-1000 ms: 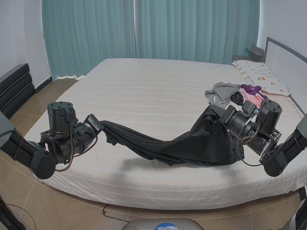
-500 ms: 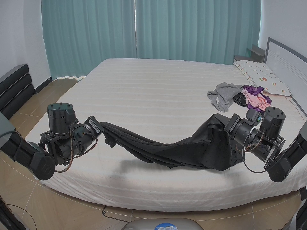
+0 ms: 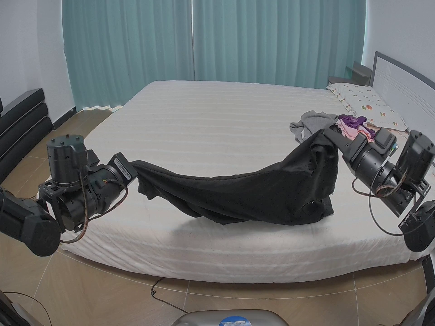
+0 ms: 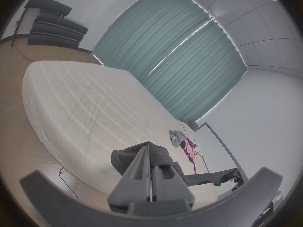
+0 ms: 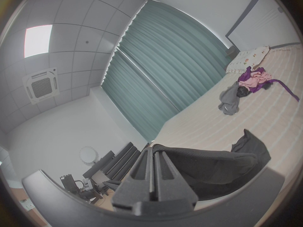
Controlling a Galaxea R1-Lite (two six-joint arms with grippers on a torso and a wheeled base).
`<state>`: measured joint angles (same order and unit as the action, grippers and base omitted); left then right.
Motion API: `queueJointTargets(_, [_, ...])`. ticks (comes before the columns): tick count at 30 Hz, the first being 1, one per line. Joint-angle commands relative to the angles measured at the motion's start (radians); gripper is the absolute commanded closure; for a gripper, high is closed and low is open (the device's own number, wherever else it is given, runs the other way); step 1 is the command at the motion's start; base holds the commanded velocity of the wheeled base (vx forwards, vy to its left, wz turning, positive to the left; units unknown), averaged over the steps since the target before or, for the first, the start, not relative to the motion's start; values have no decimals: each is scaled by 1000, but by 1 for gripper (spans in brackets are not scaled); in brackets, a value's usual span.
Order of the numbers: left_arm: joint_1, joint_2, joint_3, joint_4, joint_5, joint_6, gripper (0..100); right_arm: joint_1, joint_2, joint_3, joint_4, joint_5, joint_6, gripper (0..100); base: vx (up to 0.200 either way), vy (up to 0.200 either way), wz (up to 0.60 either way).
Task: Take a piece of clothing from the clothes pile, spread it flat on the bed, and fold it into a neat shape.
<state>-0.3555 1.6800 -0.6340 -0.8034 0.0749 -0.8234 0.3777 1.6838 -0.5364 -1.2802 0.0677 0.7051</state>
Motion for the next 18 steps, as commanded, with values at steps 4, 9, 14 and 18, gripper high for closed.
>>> queueJointTargets(4, [29, -105, -118, 145, -3, 61, 100, -29, -156, -188, 151, 1, -1, 100, 0, 0, 0])
queueJointTargets(9, [64, -6, -332, 251, -1, 58, 100, -103, -101, -386, 239, 1, -1, 100, 0, 0, 0])
queueJointTargets(14, [76, 102, -535, 405, -4, 55, 100, -132, -7, -525, 355, -6, 1, 100, 0, 0, 0])
queueJointTargets(18, [76, 179, -648, 458, -1, 53, 100, -146, 85, -571, 358, -6, -1, 100, 150, 0, 0])
